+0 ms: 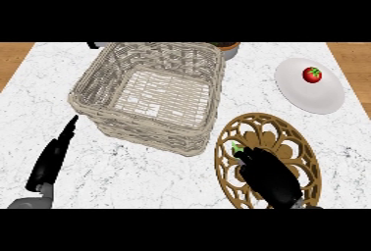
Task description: Pick the eggplant from the placemat and place it in the basket
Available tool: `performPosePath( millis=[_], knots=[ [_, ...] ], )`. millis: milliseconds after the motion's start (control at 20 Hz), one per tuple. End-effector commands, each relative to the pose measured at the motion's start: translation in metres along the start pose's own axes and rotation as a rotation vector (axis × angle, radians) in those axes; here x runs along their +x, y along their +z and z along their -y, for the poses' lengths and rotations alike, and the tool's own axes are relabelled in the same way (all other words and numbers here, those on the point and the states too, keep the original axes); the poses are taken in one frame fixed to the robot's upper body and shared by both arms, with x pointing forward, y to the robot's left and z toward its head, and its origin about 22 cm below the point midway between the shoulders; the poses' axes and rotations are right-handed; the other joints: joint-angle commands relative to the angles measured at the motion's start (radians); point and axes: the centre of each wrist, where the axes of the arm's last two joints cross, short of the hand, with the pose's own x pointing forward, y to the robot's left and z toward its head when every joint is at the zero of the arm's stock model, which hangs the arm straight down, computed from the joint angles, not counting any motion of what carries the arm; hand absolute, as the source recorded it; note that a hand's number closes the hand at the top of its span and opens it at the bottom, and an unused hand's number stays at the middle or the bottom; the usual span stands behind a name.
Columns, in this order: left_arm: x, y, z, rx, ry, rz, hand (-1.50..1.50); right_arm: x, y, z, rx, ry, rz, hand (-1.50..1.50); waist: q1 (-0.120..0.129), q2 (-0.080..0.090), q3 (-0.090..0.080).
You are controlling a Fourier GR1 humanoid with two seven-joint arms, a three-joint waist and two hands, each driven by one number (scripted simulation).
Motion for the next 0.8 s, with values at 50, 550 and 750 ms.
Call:
performPosePath(
  millis=[50,550,750],
  knots=[
    [0.000,-0.005,-0.007,-0.001,-0.004,-0.011,0.00,0.040,-0.007,-0.023,-0.023,-0.058,-0.130,1.50,-0.009,0.024,0.026],
    [-0.008,0.003,-0.010,0.022,-0.003,-0.019,0.00,0.071,0.000,0.014,-0.216,-0.348,-0.993,1.50,-0.024,0.016,0.025],
    [-0.013,0.006,-0.006,0.007,0.000,-0.021,0.00,0.106,0.008,0.066,-0.450,-0.357,-1.057,1.50,-0.006,0.014,0.024]
  ],
)
